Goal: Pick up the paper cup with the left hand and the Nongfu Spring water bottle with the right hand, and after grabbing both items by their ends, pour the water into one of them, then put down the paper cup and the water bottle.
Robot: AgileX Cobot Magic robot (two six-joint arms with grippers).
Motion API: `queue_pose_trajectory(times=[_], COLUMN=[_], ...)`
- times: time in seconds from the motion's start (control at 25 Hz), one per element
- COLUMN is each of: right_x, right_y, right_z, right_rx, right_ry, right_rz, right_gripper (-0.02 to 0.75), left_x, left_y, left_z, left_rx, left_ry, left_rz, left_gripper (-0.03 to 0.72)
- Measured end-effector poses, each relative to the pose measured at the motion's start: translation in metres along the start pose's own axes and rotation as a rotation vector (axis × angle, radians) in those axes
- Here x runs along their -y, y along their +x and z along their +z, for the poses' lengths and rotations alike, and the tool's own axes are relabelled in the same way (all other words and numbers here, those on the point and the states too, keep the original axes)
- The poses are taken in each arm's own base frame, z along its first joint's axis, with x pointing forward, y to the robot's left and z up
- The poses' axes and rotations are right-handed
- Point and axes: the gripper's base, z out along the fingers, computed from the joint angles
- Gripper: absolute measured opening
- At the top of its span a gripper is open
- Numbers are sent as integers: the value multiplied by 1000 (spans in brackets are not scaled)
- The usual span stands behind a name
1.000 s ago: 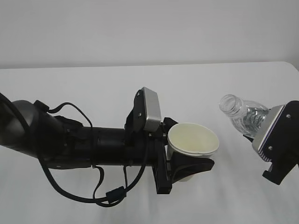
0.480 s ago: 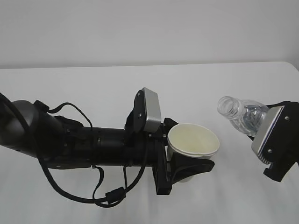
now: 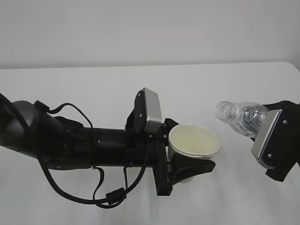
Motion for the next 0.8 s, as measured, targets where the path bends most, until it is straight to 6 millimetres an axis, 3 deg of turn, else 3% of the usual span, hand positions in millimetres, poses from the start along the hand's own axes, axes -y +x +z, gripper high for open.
queue_pose_trajectory(times=[0.8], right_x=[1], right_y=[-3], right_z=[0], right_rx=[25], right_ry=[1], right_rz=[-113], right_gripper=[424], left_x=[1], left_y=[-2], left_z=[0], left_rx=[20], left_ry=[8], left_rz=[-11], left_gripper=[471])
